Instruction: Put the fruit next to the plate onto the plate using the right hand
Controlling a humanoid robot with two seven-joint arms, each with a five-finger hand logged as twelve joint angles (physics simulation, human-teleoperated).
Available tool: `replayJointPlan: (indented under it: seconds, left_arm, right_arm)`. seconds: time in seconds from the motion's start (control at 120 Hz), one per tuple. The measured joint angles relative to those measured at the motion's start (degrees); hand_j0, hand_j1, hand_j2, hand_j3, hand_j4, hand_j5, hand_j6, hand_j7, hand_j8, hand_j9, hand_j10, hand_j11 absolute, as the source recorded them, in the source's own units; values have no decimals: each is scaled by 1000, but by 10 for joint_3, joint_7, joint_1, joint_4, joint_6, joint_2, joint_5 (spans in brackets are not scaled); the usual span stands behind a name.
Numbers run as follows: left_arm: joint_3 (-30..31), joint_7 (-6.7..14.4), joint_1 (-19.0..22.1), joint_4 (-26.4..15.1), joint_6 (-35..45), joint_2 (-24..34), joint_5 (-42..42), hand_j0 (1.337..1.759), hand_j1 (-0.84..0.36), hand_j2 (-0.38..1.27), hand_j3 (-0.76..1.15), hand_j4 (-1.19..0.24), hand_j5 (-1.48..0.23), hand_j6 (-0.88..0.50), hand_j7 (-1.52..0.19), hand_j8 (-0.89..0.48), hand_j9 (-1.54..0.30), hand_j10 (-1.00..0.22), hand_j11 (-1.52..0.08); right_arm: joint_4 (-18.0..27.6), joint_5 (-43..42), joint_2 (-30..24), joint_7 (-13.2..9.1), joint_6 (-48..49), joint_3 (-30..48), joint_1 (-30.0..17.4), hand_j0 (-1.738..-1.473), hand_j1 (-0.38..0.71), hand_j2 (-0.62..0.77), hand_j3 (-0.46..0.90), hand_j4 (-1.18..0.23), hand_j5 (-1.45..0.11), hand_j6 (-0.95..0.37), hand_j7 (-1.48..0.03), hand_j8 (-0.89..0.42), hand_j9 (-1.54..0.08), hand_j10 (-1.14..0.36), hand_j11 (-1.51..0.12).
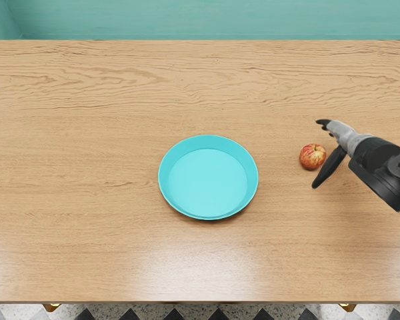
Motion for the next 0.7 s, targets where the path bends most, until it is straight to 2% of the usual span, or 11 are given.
replayJointPlan:
  seconds: [0.15,0.433,0.7]
  left_arm:
    - [0,0,0,0,0,0,0,1658,53,50,0,-247,-321,-247,-321,-247,-321,-247,-321]
    - [0,0,0,0,0,0,0,1658,53,50,0,-247,-321,-247,-321,-247,-321,-247,-321]
    - [0,0,0,0,0,0,0,1658,53,50,0,-247,-321,-247,-321,-247,-321,-247,-321]
  right_arm:
    - [-23,1,29,-6,-3,0,6,-1658,-233,-17,0,-100,-128,-102,-127,-101,-127,-100,-127]
    - [-46,-3,38,-8,-5,-1,6,-1658,-48,-48,0,-255,-329,-256,-328,-256,-329,-255,-329]
    - [-66,-7,46,-8,-19,-20,0,-1658,27,-60,0,-316,-409,-318,-409,-317,-409,-316,-409]
